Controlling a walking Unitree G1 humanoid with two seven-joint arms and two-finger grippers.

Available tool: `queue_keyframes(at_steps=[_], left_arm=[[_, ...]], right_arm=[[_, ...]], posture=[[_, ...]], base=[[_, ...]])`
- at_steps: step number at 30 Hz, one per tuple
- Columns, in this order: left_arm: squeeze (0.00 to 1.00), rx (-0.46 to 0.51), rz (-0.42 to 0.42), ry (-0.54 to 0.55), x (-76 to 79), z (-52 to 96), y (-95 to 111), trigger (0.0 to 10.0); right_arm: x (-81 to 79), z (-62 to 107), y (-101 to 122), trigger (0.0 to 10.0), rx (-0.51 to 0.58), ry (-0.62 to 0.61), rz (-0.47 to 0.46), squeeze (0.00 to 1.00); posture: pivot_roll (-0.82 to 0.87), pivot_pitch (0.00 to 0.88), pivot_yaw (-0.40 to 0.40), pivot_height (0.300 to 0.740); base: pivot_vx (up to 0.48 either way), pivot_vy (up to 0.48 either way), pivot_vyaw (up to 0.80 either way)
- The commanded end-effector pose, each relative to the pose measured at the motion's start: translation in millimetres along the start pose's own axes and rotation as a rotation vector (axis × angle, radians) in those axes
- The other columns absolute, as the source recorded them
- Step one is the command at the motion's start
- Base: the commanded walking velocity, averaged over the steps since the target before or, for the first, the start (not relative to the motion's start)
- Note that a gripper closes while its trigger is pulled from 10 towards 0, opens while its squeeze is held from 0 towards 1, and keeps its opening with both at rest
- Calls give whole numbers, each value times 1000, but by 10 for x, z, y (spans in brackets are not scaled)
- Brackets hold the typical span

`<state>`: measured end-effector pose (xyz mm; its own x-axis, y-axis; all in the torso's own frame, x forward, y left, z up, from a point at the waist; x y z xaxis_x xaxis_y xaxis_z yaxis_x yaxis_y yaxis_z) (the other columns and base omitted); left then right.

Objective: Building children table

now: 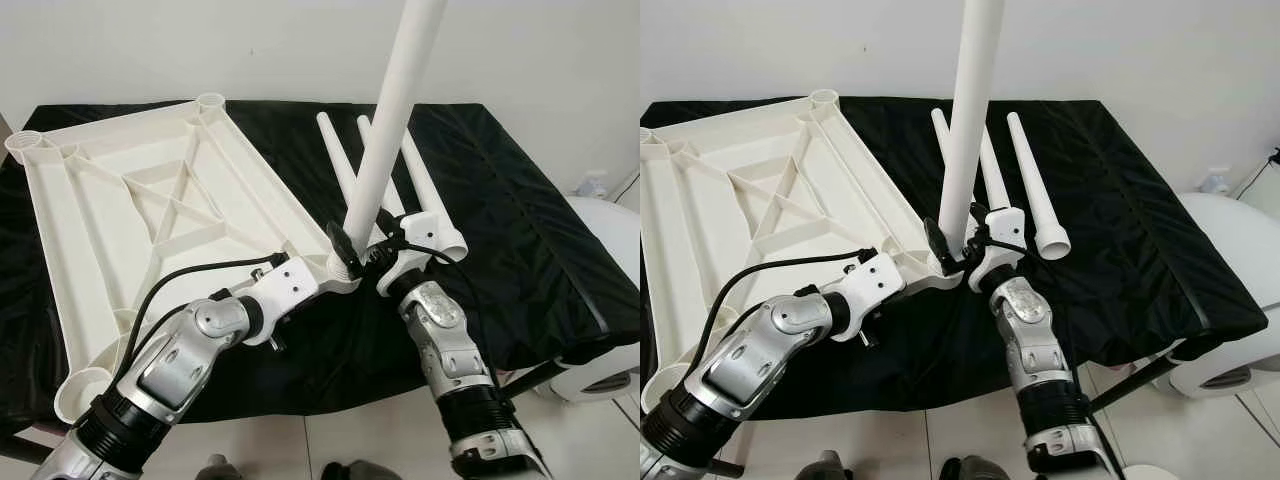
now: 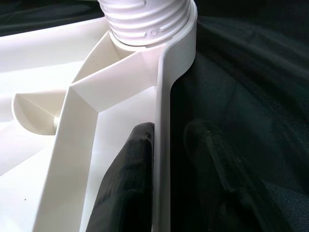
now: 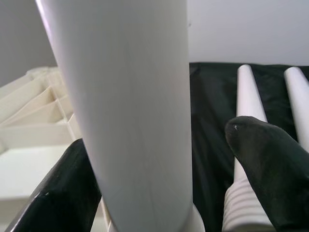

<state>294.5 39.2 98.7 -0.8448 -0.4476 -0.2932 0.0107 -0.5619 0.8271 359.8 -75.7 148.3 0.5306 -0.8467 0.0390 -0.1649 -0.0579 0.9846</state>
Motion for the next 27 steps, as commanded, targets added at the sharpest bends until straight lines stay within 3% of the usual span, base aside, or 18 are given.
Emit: queue_keyframes(at_steps=[1, 14, 15, 18, 19, 20, 21, 27], left_arm=[[0, 2, 2, -117, 165, -14, 5, 10000], [0, -28, 26, -100, 148, -76, -37, 10000], [0, -34, 36, -95, 139, -76, -52, 2000], [0, -35, 56, -85, 121, -76, -57, 2000], [0, -39, 66, -71, 94, -78, -64, 0], [0, -39, 66, -71, 94, -78, -64, 0], [0, -55, 68, -62, 73, -84, -88, 9569], [0, -134, 54, -54, 56, -99, -252, 10000]], right_arm=[[-24, 25, -88, 10000, -35, 32, -15, 0], [282, -47, -10, 10000, -48, 68, 71, 0], [297, -61, 9, 10000, -45, 69, 75, 0], [302, -70, 22, 10000, -43, 71, 77, 0], [294, -76, 32, 10000, -39, 78, 77, 0], [294, -76, 32, 10000, -39, 78, 77, 0], [288, -81, 37, 10000, -35, 86, 77, 0], [266, -111, 49, 10000, -21, 106, 80, 0]], posture=[[31, 5, -62, 740], [40, 0, -66, 740], [40, 0, -66, 740], [41, 0, -66, 740], [42, 0, -67, 740], [42, 0, -67, 740], [43, 0, -66, 740], [40, 0, -62, 740]], base=[[0, 0, 0], [0, 0, 0], [0, 0, 0], [0, 0, 0], [0, 0, 0], [0, 0, 0], [0, 0, 0], [0, 0, 0]])
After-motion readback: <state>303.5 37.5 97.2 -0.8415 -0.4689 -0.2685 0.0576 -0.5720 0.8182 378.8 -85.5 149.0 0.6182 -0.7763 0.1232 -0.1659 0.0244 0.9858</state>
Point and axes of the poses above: a point about 5 cm out from each wrist's last joint towards the gripper, its own z axis pointing back from the gripper into the wrist, its own y axis along the axis of the wrist's last joint, x = y × z, the point moved 6 cm from there along -z, pointing out of the wrist towards the gripper
